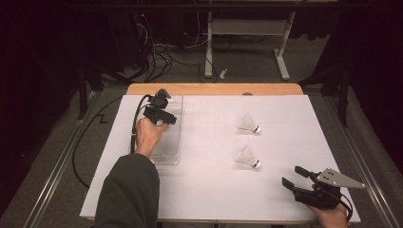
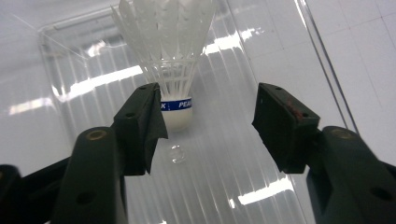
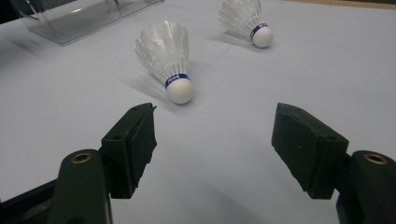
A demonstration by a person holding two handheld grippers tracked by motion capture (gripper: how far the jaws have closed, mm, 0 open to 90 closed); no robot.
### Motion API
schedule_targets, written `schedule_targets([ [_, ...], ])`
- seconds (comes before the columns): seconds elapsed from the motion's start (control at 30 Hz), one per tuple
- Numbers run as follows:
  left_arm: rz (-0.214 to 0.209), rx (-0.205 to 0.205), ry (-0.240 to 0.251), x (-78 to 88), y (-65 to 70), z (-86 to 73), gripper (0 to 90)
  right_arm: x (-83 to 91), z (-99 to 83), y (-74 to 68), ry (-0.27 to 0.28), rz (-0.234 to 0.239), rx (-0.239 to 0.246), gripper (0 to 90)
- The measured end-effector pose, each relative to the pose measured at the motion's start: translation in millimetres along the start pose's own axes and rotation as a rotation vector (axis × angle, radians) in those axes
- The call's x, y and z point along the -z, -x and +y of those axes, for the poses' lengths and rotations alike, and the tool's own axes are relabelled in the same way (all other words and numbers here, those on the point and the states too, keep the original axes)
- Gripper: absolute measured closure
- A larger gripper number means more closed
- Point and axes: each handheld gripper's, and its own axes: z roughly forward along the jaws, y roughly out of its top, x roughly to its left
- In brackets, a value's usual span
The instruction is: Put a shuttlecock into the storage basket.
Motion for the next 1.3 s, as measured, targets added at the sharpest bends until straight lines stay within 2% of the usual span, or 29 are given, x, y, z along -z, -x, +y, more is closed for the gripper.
schedule_targets([
  [0.23, 0.008, 0.000, 0.063, 13.1, 4.0, -12.0, 39.6, 0.0, 0.8, -1.0, 0.002, 0.004, 0.008, 30.7],
  [0.3, 0.000, -0.001, 0.098, 20.1, 6.4, -14.8, 39.7, -0.2, 0.7, -0.8, 0.003, 0.005, 0.007, 30.7],
  [0.4, -0.004, -0.041, 0.130, 28.7, 12.7, -17.3, 40.2, 1.0, 0.4, 0.9, 0.011, -0.002, -0.015, 30.6],
  [0.7, -0.038, -0.073, 0.154, 34.9, 22.3, -25.9, 42.0, 1.7, -0.1, 0.9, 0.012, -0.001, -0.019, 30.6],
  [0.77, -0.052, -0.070, 0.170, 36.8, 21.7, -28.4, 42.2, 2.3, -0.3, 1.7, 0.016, -0.002, -0.023, 30.6],
  [0.87, -0.051, -0.068, 0.179, 38.6, 20.9, -31.3, 41.5, 2.2, -0.2, 1.6, 0.015, -0.002, -0.021, 30.6],
  [1.0, -0.068, -0.054, 0.224, 40.9, 19.7, -39.4, 39.3, 1.8, 0.2, 0.4, 0.011, -0.004, -0.010, 30.6],
  [1.17, -0.098, -0.037, 0.240, 40.7, 20.4, -49.3, 38.3, 2.2, -0.1, 0.5, 0.011, -0.009, -0.015, 30.6],
  [1.3, -0.103, -0.053, 0.251, 42.2, 22.8, -54.3, 38.3, 1.5, 0.4, 0.8, 0.011, -0.010, -0.016, 30.6],
])
